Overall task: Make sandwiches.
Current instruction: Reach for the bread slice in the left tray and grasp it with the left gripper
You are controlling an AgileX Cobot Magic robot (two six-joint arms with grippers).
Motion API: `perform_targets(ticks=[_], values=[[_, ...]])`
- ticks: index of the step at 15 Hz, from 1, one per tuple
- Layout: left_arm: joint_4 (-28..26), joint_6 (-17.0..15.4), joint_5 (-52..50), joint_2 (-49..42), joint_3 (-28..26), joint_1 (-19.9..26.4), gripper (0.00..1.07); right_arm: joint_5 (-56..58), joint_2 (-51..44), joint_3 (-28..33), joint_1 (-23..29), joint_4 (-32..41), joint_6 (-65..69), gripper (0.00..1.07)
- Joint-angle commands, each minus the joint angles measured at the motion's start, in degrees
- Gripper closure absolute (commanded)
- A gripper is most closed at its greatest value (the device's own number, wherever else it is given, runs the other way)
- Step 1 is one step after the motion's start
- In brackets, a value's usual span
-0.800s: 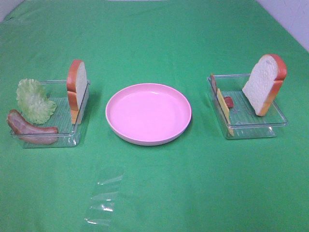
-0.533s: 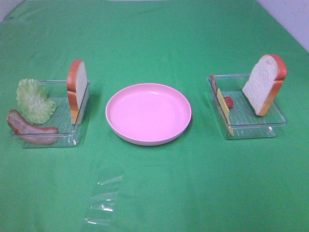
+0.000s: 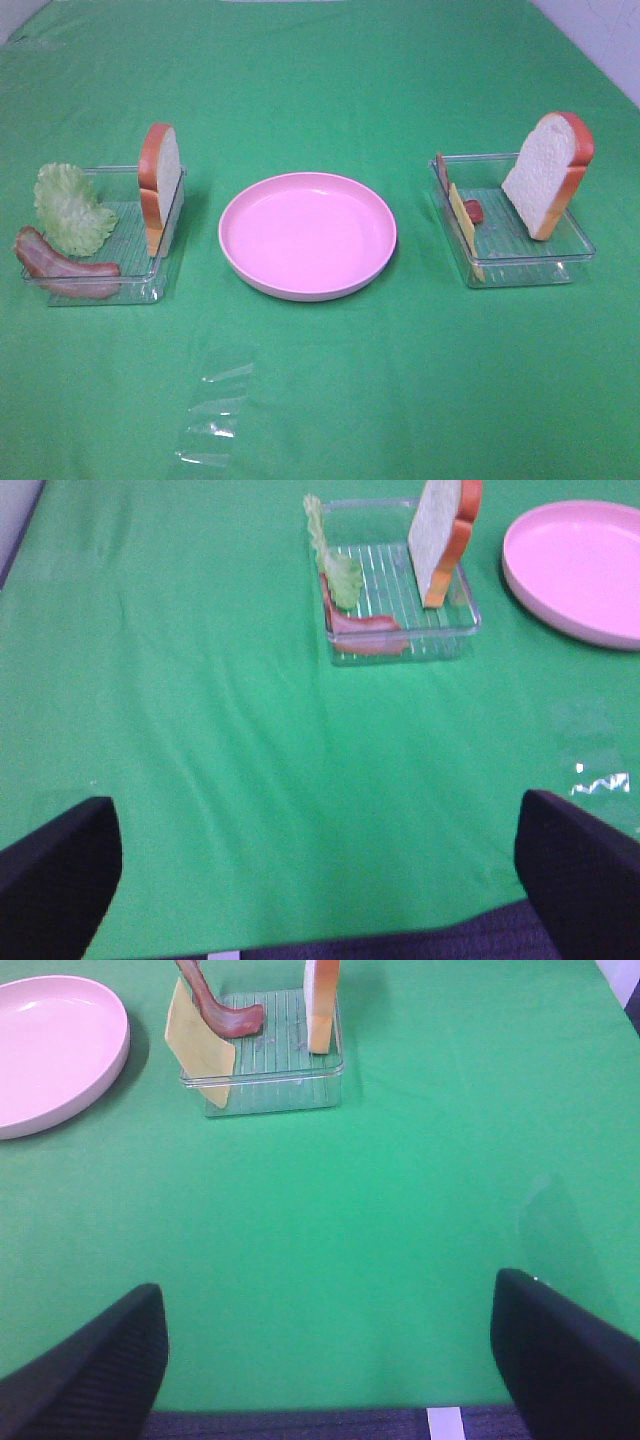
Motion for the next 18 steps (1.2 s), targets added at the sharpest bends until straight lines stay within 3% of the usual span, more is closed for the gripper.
perform_targets(ticks=[1, 3, 5, 11, 12, 13, 18], values=[[0.17, 4.18, 1.60, 17.36, -8.14, -0.29, 0.04, -0.52, -1.49, 0.11, 0.00, -0.17, 0.52, 0.23], [-0.23, 3.27, 3.61, 33.17, -16.84, -0.29, 0.04, -0.52, -1.49, 0.11, 0.00, -0.17, 0.52, 0.23], [-0.17, 0.34, 8.48, 48.87, -26.81, -0.29, 0.04, -0.52, -1.49, 0.11, 0.00, -0.17, 0.52, 0.23], [0.29, 0.11, 10.31, 77.64, -49.05, -0.74, 0.04, -0.52, -1.49, 0.11, 0.00, -0.17, 0.52, 0.23], [1.78, -0.46, 10.31, 81.07, -51.97, -2.64, 0.04, -0.52, -1.49, 0.11, 0.00, -0.17, 0.52, 0.23], [4.13, -5.10, 10.31, 88.46, -58.10, -7.73, 0.04, -0.52, -1.49, 0.11, 0.00, -0.17, 0.52, 0.23], [3.32, -9.97, 10.31, 103.53, -69.56, -16.62, 0.04, -0.52, -1.49, 0.11, 0.00, -0.17, 0.52, 0.23]])
